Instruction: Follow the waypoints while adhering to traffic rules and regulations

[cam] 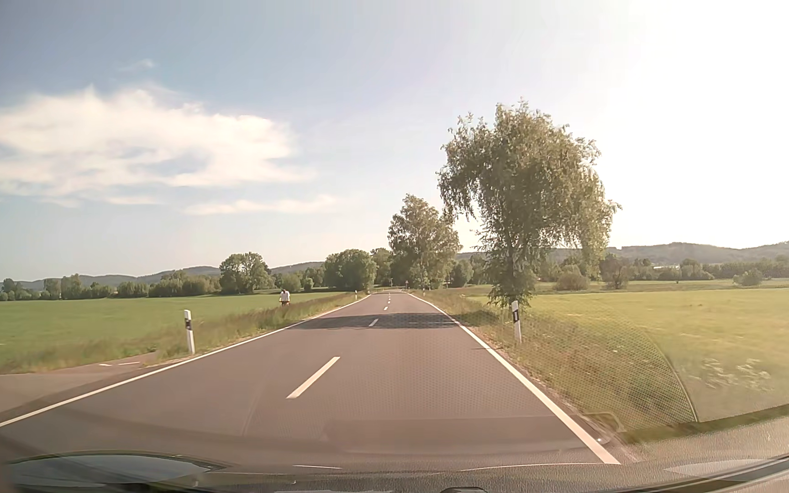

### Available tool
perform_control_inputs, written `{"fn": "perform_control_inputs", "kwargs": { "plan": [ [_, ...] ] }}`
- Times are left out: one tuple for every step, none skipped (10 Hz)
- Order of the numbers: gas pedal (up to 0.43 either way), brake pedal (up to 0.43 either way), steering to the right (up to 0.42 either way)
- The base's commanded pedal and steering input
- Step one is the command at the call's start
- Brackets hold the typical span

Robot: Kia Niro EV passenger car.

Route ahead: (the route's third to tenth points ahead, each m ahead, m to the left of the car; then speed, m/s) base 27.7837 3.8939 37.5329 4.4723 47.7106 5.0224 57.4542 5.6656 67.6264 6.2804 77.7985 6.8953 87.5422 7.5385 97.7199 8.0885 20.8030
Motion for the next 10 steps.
{"fn": "perform_control_inputs", "kwargs": {
  "plan": [
    [0.189, 0.000, -0.010],
    [0.189, 0.000, -0.011],
    [0.189, 0.000, -0.011],
    [0.189, 0.000, -0.011],
    [0.189, 0.000, -0.011],
    [0.189, 0.000, -0.011],
    [0.189, 0.000, -0.011],
    [0.189, 0.000, -0.011],
    [0.189, 0.000, -0.011],
    [0.189, 0.000, -0.011]
  ]
}}
